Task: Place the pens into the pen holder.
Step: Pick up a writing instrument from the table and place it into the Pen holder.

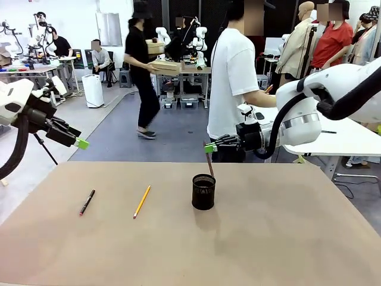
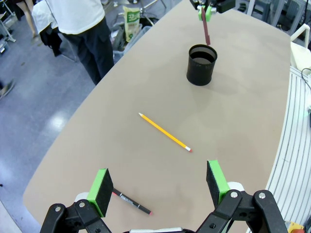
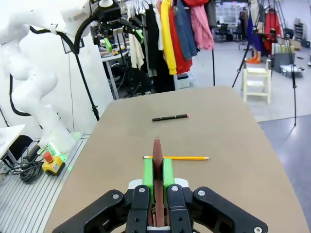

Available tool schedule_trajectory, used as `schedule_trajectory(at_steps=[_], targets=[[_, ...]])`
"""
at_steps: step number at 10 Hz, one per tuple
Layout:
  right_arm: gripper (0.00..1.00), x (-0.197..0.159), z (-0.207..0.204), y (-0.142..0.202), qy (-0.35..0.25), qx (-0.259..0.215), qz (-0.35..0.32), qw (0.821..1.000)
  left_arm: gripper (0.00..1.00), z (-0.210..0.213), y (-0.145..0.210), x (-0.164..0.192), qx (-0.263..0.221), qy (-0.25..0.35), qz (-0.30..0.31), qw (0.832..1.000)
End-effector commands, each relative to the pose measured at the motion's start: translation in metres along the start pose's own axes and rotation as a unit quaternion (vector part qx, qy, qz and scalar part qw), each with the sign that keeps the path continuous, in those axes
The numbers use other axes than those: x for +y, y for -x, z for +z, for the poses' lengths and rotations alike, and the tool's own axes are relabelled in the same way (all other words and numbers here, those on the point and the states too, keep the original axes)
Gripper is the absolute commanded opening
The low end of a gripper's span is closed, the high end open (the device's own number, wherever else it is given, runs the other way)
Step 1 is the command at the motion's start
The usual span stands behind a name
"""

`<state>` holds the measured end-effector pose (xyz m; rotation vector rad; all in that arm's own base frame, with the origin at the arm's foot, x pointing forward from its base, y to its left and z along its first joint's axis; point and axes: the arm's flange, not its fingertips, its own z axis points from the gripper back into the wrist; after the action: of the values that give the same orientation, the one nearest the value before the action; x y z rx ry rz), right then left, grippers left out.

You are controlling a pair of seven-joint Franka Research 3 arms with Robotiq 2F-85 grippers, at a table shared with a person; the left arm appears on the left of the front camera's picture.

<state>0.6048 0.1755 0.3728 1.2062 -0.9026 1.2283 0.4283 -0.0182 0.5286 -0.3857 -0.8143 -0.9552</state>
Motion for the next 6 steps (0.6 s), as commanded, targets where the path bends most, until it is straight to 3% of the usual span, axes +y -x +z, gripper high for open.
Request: schedule_trajectory(at_steps=[1, 2, 3, 6], targets=[[0.0, -0.009, -0.0103, -0.0003, -0.012, -0.023, 0.012, 1.0, 1.0, 0.0002, 0.0001, 0.001, -0.009, 0.004, 0.0, 1.0], [0.0, -0.0118, -0.0113, 0.0011, -0.017, -0.022, 0.006, 1.0, 1.0, 0.0002, 0.0001, 0.001, -0.009, 0.004, 0.0, 1.0], [0.07, -0.0126, -0.0138, 0.0035, -0.021, -0.021, 0.001, 1.0, 1.0, 0.0002, 0.0001, 0.001, -0.009, 0.004, 0.0, 1.0], [0.65, -0.0125, -0.0145, 0.0016, -0.029, -0.019, 0.0, 0.999, 1.0, 0.0002, 0.0001, 0.001, -0.009, 0.004, 0.0, 1.0]])
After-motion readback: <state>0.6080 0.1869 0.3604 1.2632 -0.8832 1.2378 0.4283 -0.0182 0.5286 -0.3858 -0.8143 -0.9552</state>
